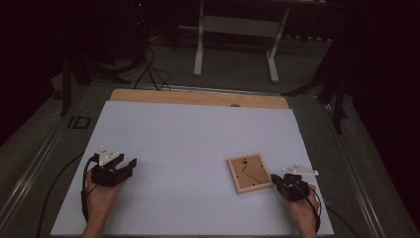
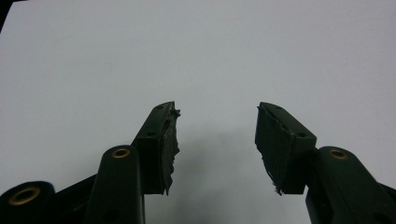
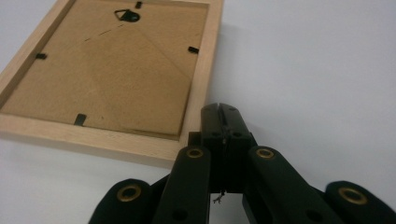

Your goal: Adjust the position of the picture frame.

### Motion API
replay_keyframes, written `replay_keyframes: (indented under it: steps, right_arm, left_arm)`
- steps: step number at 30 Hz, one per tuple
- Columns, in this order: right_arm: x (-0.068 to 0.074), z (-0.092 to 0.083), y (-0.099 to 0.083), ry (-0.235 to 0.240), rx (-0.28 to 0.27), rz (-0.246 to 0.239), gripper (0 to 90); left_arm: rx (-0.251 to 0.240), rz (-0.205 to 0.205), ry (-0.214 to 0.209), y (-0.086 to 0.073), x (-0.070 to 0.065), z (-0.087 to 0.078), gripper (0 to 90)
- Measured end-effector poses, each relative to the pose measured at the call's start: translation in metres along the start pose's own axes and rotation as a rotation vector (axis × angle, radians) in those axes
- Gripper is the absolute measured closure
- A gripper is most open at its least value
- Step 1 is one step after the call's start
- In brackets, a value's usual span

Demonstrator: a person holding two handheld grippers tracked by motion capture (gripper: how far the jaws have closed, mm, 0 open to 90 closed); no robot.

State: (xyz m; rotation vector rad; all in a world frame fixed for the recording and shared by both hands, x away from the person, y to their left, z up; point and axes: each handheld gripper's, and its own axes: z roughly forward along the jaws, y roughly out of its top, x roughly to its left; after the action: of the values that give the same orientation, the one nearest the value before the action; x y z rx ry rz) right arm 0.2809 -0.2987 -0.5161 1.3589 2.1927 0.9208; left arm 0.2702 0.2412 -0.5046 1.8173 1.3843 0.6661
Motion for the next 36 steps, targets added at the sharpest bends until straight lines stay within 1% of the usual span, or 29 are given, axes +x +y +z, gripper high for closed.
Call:
replay_keyframes:
  steps: [1, 2, 3, 6, 7, 12, 15, 21, 23, 27, 32, 36]
  right_arm:
    - [0.004, 0.001, 0.001, 0.005, -0.002, -0.01, 89.8]
    - [0.004, 0.001, 0.001, 0.005, -0.002, -0.01, 89.8]
    - [0.007, 0.002, 0.002, 0.012, 0.001, -0.016, 89.9]
    - [0.01, 0.002, 0.002, 0.023, 0.0, -0.024, 89.8]
    - [0.013, 0.003, 0.003, 0.029, 0.001, -0.032, 89.8]
    - [0.019, 0.005, 0.005, 0.042, 0.001, -0.048, 89.8]
    - [0.025, 0.008, 0.007, 0.053, 0.0, -0.066, 89.9]
    - [0.033, 0.01, 0.01, 0.069, 0.001, -0.088, 89.8]
    - [0.037, 0.013, 0.013, 0.074, -0.004, -0.098, 89.8]
    - [0.042, 0.019, 0.019, 0.078, -0.005, -0.115, 89.9]
    - [0.043, 0.024, 0.025, 0.083, -0.013, -0.121, 89.8]
    - [0.043, 0.028, 0.028, 0.08, -0.012, -0.115, 89.8]
  left_arm:
    - [0.0, -0.002, -0.003, 0.0, 0.0, 0.0, 48.4]
    - [-0.001, -0.004, -0.007, 0.0, 0.0, 0.0, 48.4]
    - [-0.001, -0.002, -0.01, 0.0, -0.001, -0.001, 48.6]
    - [-0.009, 0.002, -0.02, 0.001, -0.004, -0.002, 48.6]
    - [-0.012, 0.005, -0.022, 0.002, -0.005, -0.002, 48.6]
    - [-0.016, 0.021, -0.037, 0.003, -0.011, -0.003, 48.6]
    - [-0.017, 0.032, -0.047, 0.004, -0.014, -0.004, 48.5]
    - [-0.018, 0.05, -0.056, 0.004, -0.019, -0.005, 48.5]
    - [-0.017, 0.055, -0.062, 0.004, -0.022, -0.005, 48.4]
    - [-0.01, 0.069, -0.067, 0.004, -0.024, -0.004, 48.4]
    - [-0.01, 0.068, -0.068, 0.004, -0.025, -0.003, 48.5]
    - [-0.004, 0.075, -0.073, 0.004, -0.026, -0.002, 48.5]
